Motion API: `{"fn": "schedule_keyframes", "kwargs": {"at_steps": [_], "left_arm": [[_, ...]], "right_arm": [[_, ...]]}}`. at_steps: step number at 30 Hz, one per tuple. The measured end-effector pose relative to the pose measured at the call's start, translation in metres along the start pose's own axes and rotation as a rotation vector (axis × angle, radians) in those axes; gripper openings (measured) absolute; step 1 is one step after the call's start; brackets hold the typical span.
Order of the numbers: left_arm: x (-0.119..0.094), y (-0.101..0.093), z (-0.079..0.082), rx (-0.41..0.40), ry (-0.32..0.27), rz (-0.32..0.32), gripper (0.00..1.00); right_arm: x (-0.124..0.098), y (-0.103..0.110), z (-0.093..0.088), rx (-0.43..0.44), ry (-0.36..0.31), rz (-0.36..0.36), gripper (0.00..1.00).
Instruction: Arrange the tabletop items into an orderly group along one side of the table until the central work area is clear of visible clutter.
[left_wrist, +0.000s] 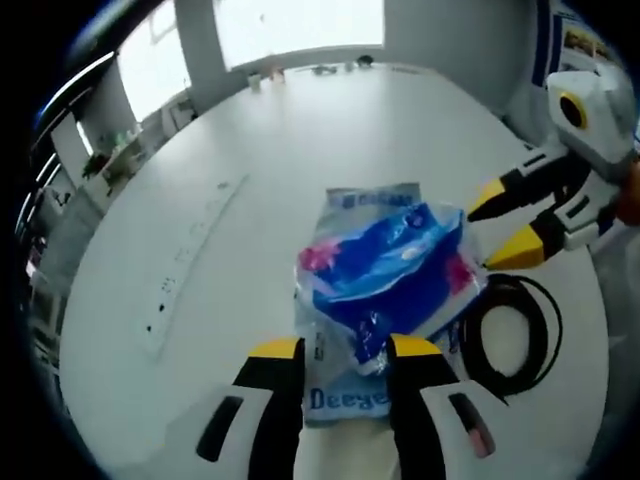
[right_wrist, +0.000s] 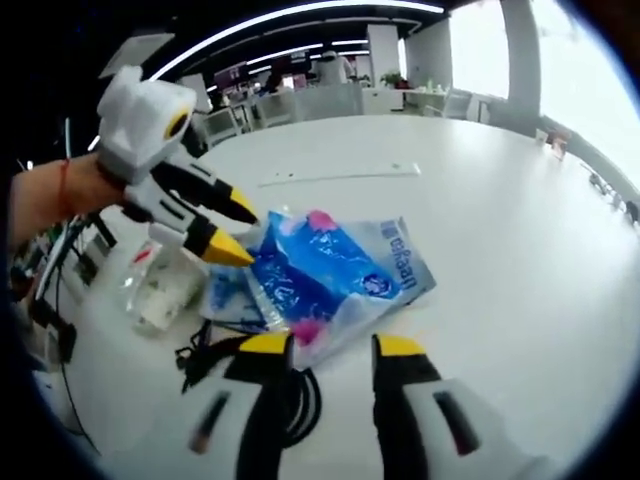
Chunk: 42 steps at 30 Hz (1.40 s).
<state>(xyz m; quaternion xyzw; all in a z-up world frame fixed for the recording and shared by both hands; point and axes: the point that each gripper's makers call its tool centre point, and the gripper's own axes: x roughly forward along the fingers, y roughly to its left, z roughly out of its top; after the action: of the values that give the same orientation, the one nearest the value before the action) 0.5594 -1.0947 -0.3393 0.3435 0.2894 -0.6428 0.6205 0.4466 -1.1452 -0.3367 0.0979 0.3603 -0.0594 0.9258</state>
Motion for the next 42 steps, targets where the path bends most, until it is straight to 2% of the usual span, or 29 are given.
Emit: {"fn": "schedule_keyframes", "kwargs": {"at_steps": [12, 20, 29, 42], "left_arm": [[0.0037, -0.0014, -0.0016, 0.013, 0.020, 0.002, 0.15], [0.0049, -0.0010, -0.0048, 0.012, 0.038, 0.008, 0.10], [0.0056, -0.0053, -0.0057, 0.008, 0.042, -0.003, 0.07], [0.0048, -0.0094, -0.0038, 0.002, 0.045, -0.011, 0.00]], "right_arm": [[0.0014, -0.0002, -0.0044, 0.012, 0.012, 0.000, 0.12], [0.0034, 0.0009, -0.0054, 0.023, 0.013, 0.006, 0.02], [0.0045, -0.0001, -0.0083, 0.018, 0.037, -0.005, 0.00], [-0.0005, -0.0015, -0.0056, 0.019, 0.022, -0.001, 0.00]]}}
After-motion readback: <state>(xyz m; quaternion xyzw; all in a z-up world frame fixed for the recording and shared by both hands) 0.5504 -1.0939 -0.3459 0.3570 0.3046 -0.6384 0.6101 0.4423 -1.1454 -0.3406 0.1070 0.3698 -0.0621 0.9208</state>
